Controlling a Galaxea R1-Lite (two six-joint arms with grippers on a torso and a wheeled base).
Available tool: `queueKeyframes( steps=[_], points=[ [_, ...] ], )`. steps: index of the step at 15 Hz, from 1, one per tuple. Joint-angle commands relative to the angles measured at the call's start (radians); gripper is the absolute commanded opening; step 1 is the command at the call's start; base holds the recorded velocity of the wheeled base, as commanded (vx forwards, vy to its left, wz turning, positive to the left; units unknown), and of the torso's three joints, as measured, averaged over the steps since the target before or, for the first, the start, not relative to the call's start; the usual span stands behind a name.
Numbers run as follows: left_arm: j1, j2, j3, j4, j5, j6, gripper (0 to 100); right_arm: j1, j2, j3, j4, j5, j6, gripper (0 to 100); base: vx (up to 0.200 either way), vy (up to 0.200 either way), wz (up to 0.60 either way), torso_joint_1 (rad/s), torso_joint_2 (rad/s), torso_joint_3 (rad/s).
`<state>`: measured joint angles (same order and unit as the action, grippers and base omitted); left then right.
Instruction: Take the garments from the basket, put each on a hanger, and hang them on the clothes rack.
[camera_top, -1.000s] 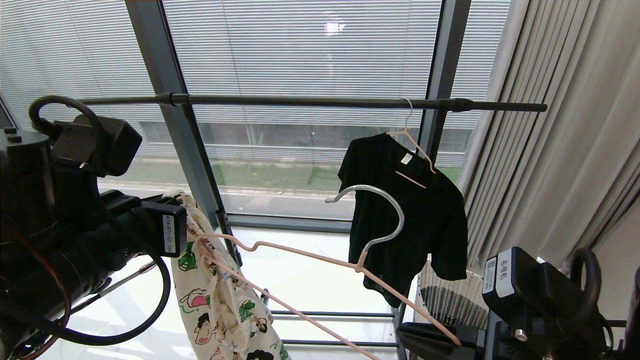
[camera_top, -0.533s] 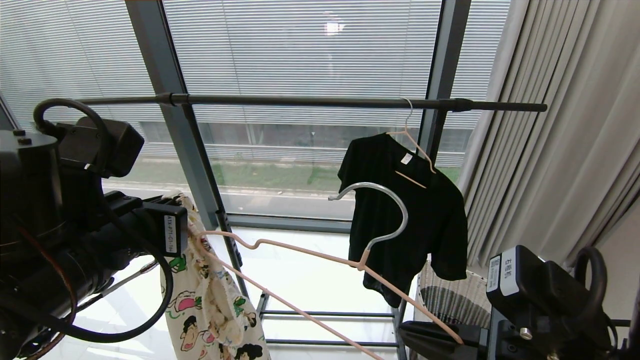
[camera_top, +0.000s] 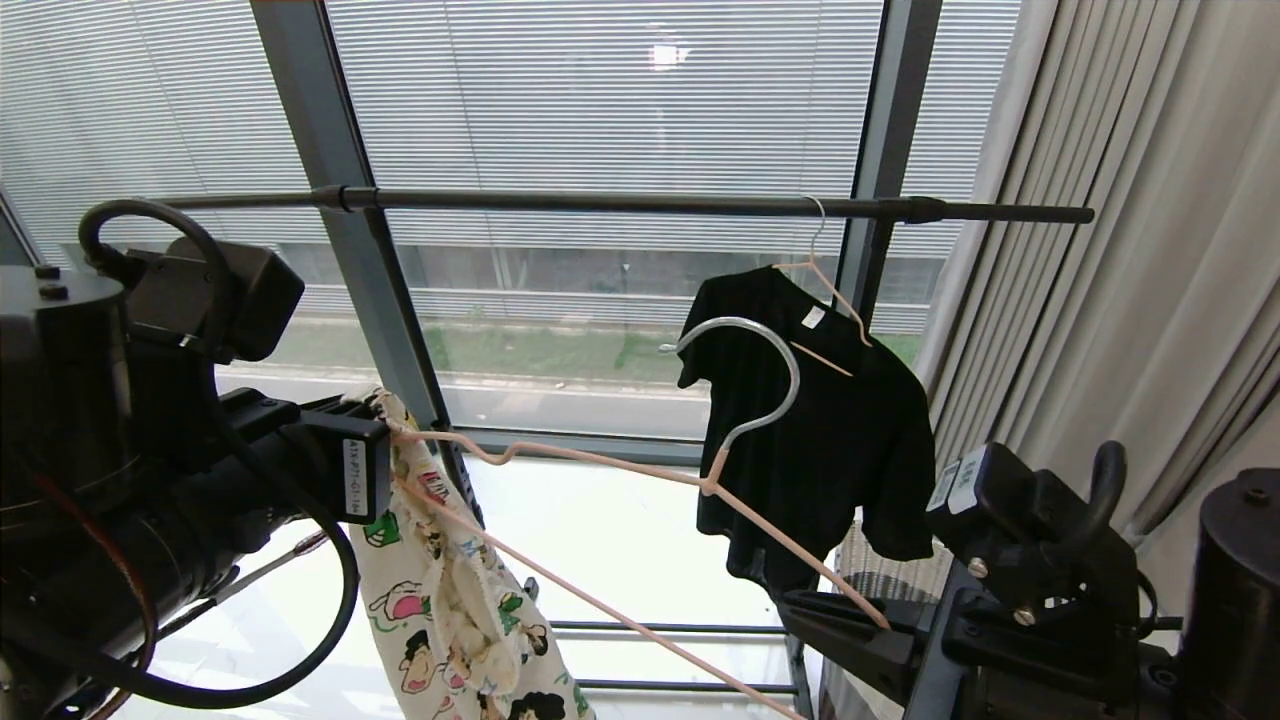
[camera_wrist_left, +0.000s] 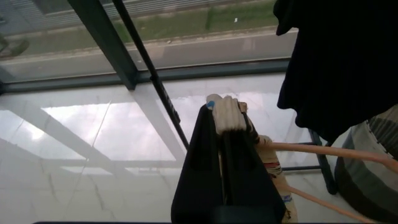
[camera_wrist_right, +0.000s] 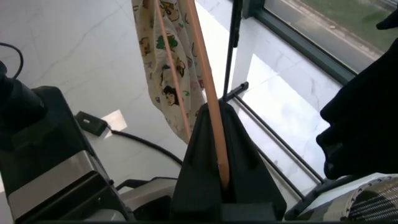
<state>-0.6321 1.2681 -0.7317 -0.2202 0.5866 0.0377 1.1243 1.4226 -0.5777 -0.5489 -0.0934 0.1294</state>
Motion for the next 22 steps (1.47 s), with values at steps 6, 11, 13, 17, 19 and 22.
queueKeyframes(
  steps=[6, 11, 13, 17, 19, 22],
  points=[
    [-0.202, 0.008, -0.015, -0.001, 0.001, -0.074, 0, -0.001, 0.156, -0.113, -0.005, 0.0, 0.003, 0, 0.0, 0.0, 0.0, 0.0, 0.0, 0.0],
    [-0.268, 0.025, -0.095, -0.001, 0.007, -0.145, 0, 0.0, 0.272, -0.22, -0.013, 0.0, 0.006, 0, 0.0, 0.0, 0.0, 0.0, 0.0, 0.0],
    [-0.304, 0.034, -0.101, -0.001, 0.007, -0.156, 0, 0.002, 0.296, -0.249, -0.013, 0.0, 0.006, 0, 0.0, 0.0, 0.0, 0.0, 0.0, 0.0],
    [-0.377, 0.1, -0.186, 0.001, 0.012, -0.265, 0, 0.012, 0.308, -0.26, -0.013, -0.002, 0.024, 0, 0.0, 0.0, 0.0, 0.0, 0.0, 0.0],
    [-0.38, 0.119, -0.199, 0.001, 0.012, -0.268, 0, 0.015, 0.306, -0.26, -0.013, -0.009, 0.036, 0, 0.0, 0.0, 0.0, 0.0, 0.0, 0.0],
    [-0.36, 0.119, -0.187, 0.004, 0.098, -0.254, 0, 0.014, 0.3, -0.255, -0.014, -0.074, 0.079, 0, 0.0, 0.0, 0.0, 0.0, 0.0, 0.0]
  ],
)
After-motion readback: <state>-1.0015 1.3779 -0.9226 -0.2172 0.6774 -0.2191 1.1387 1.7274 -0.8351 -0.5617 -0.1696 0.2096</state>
